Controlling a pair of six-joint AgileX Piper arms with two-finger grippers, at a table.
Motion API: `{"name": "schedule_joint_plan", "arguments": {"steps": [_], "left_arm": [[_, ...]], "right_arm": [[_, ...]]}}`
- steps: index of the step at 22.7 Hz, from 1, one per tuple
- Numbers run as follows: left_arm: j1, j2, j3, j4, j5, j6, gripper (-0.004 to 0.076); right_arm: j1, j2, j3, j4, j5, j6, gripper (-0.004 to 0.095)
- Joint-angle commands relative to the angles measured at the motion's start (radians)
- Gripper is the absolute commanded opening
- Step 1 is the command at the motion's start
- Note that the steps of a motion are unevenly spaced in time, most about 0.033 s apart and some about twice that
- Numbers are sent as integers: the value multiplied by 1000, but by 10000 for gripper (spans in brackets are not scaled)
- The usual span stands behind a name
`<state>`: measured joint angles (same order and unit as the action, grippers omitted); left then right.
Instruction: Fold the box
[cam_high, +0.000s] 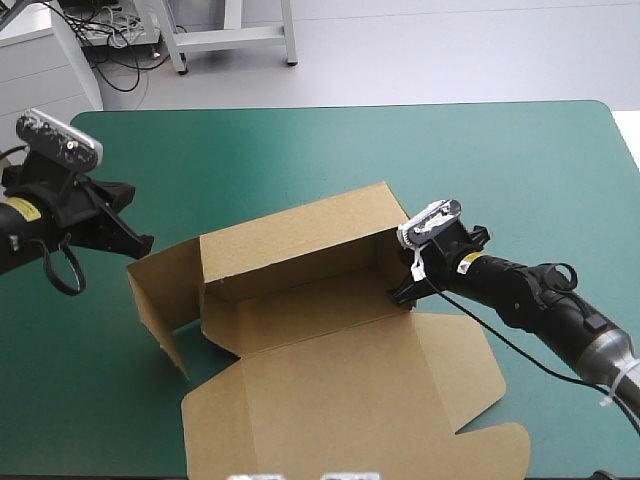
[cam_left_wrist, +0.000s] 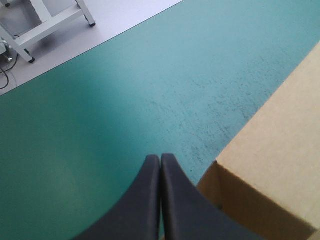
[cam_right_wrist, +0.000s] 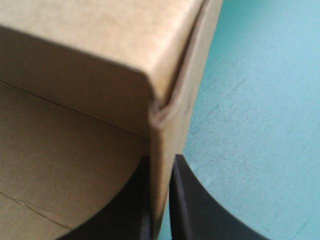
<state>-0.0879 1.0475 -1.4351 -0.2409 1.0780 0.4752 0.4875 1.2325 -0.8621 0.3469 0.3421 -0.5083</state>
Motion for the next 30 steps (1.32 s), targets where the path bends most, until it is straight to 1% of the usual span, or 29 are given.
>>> {"name": "schedule_joint_plan", "arguments": {"steps": [1, 5, 6, 9, 10, 11, 12, 15, 18, 20, 25, 30], "left_arm": [[5, -78, 113, -29, -159, 1, -26], [5, -113, 209, -24, -231, 1, -26], [5, -117, 230, -13, -244, 1, -26], [5, -122, 230, 21, -266, 1, -26], [5, -126, 230, 24, -293, 1, -26], [5, -129, 230, 24, -304, 1, -26], [5, -133, 230, 24, -315, 1, -26], [5, -135, 230, 24, -327, 1, -26], [5, -135, 230, 24, -327, 1, -26], [5, -135, 230, 24, -322, 0, -26], [5, -135, 230, 15, -316, 0, -26], [5, -135, 230, 4, -320, 0, -26]], "right_arm": [[-30, -29, -68, -41, 34, 19, -19], [-66, -29, -122, -51, 129, 85, -19], [-79, -29, -156, -57, 188, 114, -19], [-94, -29, -248, -114, 284, 205, -19], [-100, -27, -294, -152, 340, 279, -19], [-100, -22, -319, -182, 380, 317, -19], [-100, -9, -361, -229, 477, 384, -19], [-100, 40, -422, -267, 611, 430, -19], [-100, 105, -439, -263, 652, 439, -19], [-104, 157, -439, -263, 650, 452, -19], [-152, 299, -467, -237, 602, 453, -20], [-158, 401, -555, -237, 617, 424, -22]]}}
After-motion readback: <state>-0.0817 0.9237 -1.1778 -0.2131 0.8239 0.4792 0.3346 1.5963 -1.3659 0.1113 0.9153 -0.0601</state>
